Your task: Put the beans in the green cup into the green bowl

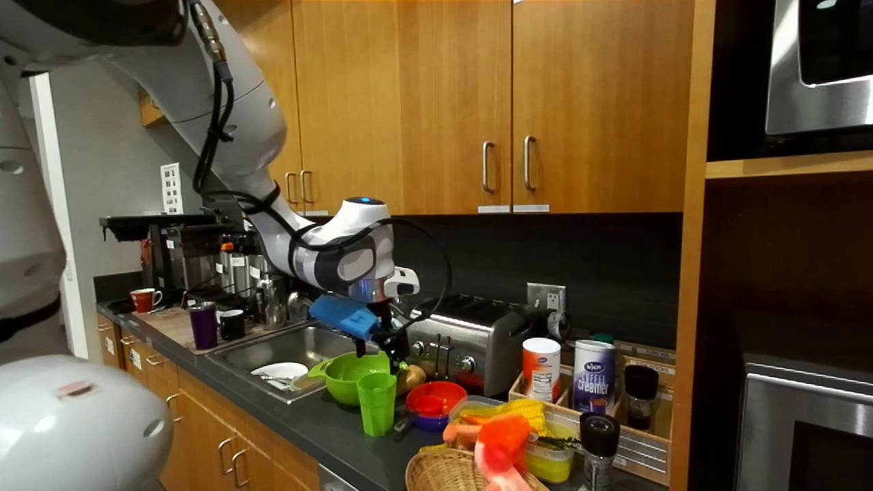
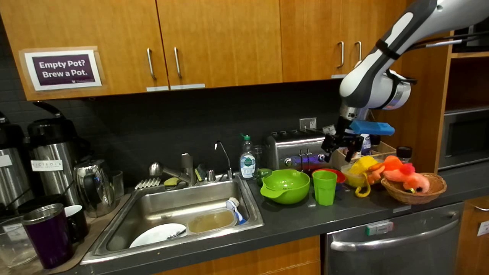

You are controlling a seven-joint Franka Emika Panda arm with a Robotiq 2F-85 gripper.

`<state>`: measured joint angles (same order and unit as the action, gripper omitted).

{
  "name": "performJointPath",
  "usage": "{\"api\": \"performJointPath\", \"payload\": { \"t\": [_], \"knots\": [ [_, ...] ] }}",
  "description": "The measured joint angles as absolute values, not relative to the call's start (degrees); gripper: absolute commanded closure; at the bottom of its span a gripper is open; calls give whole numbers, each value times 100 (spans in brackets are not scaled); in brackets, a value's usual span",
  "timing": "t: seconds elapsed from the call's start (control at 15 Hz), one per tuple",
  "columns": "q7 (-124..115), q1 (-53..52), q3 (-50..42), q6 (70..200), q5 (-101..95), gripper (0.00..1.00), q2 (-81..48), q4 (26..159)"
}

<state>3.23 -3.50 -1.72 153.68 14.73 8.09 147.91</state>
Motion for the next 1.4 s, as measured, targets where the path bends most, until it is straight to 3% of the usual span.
{"api": "performJointPath", "payload": {
  "t": [1.4],
  "knots": [
    [294, -337, -123, 15975, 1247, 0, 334, 14990]
  ]
}}
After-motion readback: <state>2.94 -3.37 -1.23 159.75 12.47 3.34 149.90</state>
